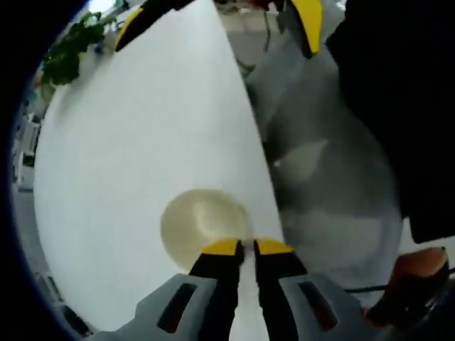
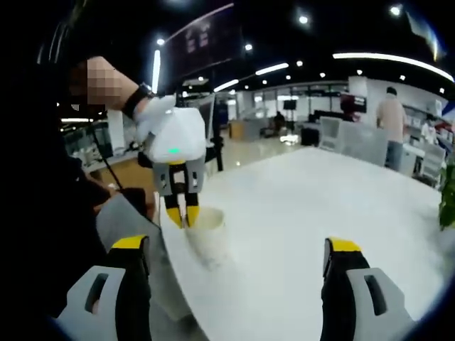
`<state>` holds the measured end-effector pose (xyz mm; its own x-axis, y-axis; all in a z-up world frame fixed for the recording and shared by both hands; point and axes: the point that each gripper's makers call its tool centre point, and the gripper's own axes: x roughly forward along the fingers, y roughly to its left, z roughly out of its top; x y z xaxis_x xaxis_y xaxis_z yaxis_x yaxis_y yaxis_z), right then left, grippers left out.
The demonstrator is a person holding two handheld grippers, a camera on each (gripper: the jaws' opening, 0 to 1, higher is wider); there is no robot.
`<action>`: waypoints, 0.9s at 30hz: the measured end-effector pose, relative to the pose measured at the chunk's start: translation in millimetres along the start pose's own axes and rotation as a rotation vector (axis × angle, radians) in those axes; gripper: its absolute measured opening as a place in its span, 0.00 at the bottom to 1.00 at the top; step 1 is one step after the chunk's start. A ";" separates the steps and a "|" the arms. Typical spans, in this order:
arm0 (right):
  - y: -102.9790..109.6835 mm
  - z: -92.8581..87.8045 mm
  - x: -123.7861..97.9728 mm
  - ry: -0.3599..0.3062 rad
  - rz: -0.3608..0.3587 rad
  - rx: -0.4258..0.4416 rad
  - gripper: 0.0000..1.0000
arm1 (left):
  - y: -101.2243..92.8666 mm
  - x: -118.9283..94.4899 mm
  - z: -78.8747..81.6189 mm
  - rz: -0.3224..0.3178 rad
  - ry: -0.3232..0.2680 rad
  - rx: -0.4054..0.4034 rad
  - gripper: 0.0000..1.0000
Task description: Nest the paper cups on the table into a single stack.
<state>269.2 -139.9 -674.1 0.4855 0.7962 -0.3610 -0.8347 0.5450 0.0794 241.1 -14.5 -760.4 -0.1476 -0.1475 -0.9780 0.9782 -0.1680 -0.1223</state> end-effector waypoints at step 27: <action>3.4 -0.6 0.7 0.054 0.019 -0.022 1.00 | -1.9 -16.3 7.5 0.069 -0.200 -0.135 0.26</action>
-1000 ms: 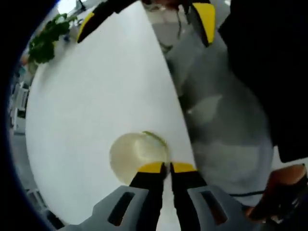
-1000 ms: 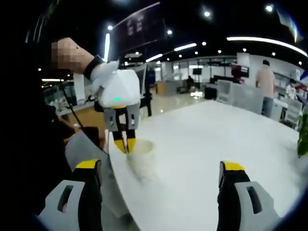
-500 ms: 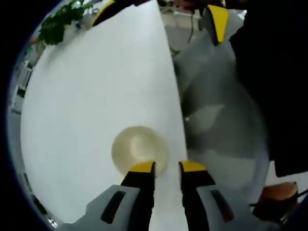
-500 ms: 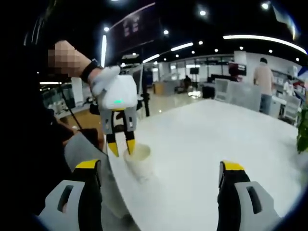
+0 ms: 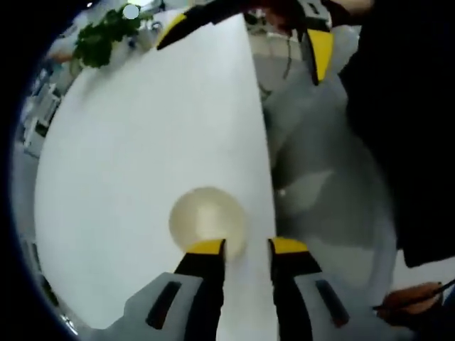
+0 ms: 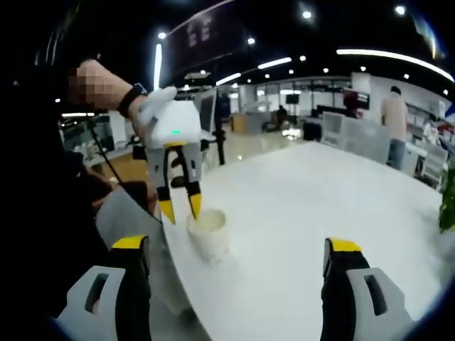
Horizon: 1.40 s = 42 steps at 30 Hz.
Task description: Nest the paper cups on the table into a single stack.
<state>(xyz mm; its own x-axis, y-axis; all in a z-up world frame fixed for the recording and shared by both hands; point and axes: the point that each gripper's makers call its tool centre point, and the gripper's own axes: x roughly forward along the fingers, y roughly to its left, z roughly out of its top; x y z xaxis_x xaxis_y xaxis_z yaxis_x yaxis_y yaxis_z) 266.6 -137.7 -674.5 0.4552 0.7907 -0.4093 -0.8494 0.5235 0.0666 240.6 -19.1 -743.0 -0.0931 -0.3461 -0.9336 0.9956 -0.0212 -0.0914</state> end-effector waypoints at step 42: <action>24.7 -43.6 38.2 0.191 0.111 -0.067 1.00 | 8.6 -11.0 -39.9 0.242 -0.518 -0.476 0.99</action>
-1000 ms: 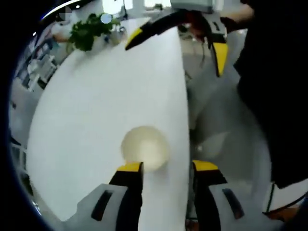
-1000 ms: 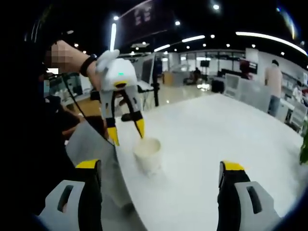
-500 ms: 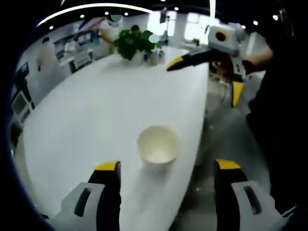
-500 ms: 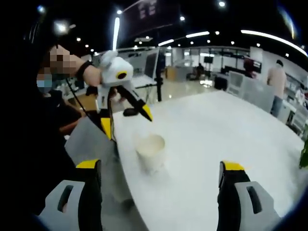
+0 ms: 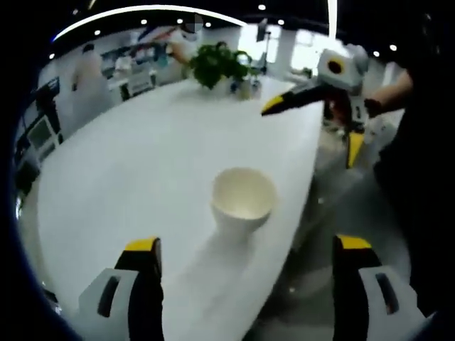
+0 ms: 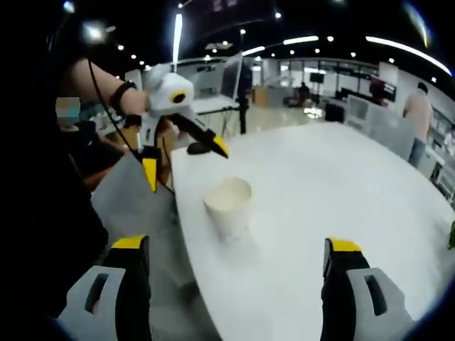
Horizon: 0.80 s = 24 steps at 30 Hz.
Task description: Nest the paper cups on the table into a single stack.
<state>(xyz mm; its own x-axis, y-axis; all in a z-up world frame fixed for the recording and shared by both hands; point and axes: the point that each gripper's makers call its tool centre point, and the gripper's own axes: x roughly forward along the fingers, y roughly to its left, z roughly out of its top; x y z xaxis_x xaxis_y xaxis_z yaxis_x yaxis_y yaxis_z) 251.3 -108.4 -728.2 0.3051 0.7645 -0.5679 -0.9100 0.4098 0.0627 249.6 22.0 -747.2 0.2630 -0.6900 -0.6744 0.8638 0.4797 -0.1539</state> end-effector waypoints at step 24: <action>0.1 -50.7 89.0 0.031 0.154 -0.057 0.80 | 19.7 41.5 -19.7 -0.046 -0.109 0.146 0.88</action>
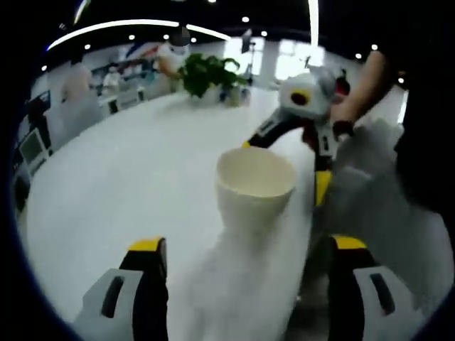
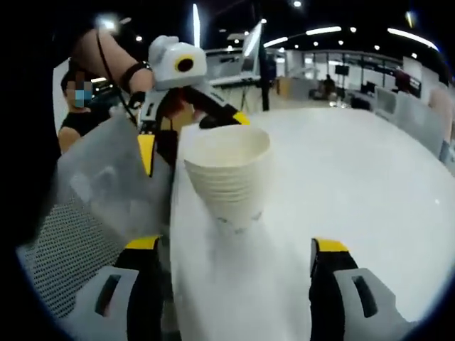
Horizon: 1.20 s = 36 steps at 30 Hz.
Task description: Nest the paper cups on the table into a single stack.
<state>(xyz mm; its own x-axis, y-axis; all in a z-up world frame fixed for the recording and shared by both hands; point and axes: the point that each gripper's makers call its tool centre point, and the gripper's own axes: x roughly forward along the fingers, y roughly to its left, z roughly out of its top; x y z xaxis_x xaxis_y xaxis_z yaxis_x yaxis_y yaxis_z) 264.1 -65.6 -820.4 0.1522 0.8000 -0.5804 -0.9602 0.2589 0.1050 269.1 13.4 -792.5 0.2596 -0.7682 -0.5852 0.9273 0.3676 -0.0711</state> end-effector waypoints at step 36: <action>0.6 10.3 48.5 -0.169 0.132 -0.119 0.33 | -10.4 45.1 32.1 -0.097 -0.180 -0.059 0.53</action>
<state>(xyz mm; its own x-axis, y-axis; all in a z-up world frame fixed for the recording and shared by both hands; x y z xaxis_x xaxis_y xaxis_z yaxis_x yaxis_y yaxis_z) 273.3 -21.0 -840.1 0.0506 0.9044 -0.4237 -0.9937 0.0881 0.0692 279.8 -41.9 -792.2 0.2185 -0.8807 -0.4203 0.9344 0.3130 -0.1701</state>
